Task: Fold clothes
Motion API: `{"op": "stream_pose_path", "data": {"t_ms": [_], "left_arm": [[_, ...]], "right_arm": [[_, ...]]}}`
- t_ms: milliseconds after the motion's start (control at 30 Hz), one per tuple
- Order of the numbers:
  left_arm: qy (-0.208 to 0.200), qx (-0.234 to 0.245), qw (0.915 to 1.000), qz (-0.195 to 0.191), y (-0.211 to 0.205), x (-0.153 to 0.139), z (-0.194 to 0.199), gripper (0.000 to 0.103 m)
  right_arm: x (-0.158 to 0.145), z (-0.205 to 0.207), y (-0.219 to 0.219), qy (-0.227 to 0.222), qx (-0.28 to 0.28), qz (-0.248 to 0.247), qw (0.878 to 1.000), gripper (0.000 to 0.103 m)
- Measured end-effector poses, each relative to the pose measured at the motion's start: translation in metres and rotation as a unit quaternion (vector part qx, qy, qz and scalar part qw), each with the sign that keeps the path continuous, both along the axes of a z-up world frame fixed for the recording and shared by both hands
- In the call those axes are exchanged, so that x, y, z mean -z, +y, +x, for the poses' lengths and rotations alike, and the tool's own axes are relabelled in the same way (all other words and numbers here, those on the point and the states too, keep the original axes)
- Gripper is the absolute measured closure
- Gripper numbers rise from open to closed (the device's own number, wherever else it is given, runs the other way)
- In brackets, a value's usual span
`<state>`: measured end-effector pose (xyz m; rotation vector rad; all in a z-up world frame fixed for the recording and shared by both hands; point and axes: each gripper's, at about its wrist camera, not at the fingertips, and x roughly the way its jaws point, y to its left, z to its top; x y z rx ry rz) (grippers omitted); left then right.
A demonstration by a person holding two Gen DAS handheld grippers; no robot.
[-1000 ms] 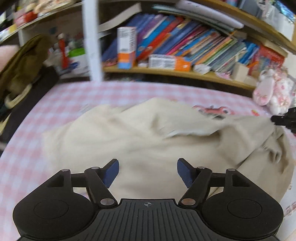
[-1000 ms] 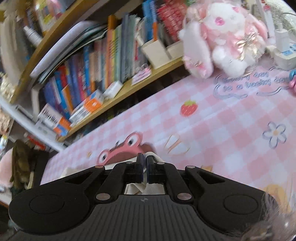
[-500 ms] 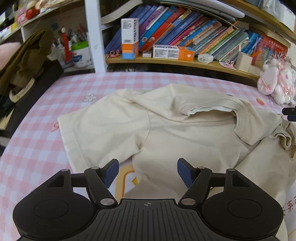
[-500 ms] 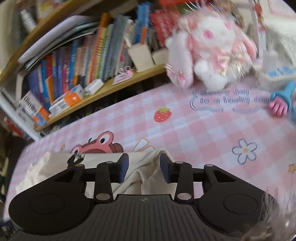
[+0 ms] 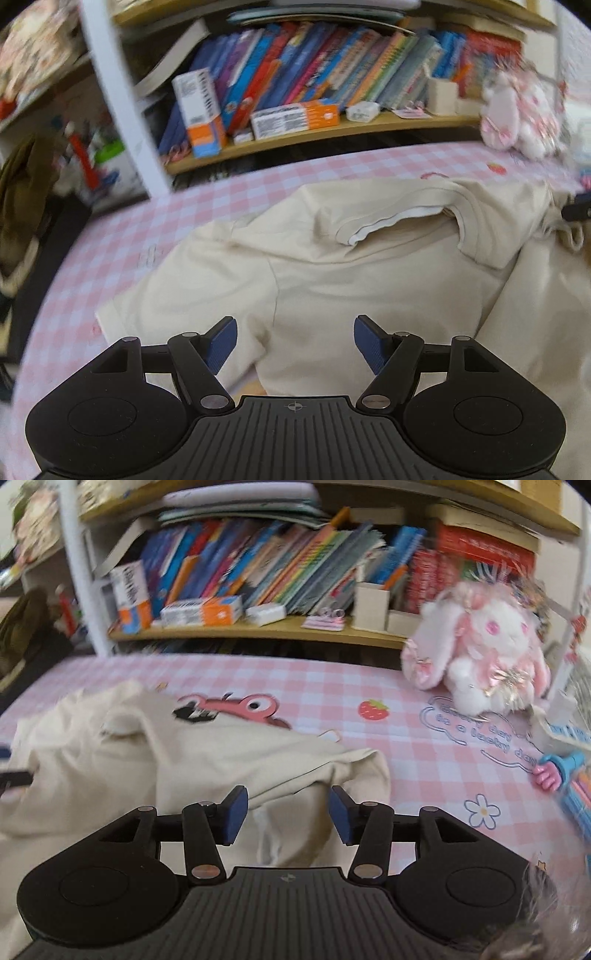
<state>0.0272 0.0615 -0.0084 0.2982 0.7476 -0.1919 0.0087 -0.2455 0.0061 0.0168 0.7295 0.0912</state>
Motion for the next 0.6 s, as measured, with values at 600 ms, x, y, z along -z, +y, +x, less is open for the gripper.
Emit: {"op": "stream_pose_path", "data": {"t_ms": [600], "left_arm": [[-0.026, 0.150, 0.9705, 0.187, -0.007, 0.036, 0.101, 0.031]], "right_arm": [[0.033, 0.023, 0.088, -0.005, -0.167, -0.221, 0.961, 0.040]]}}
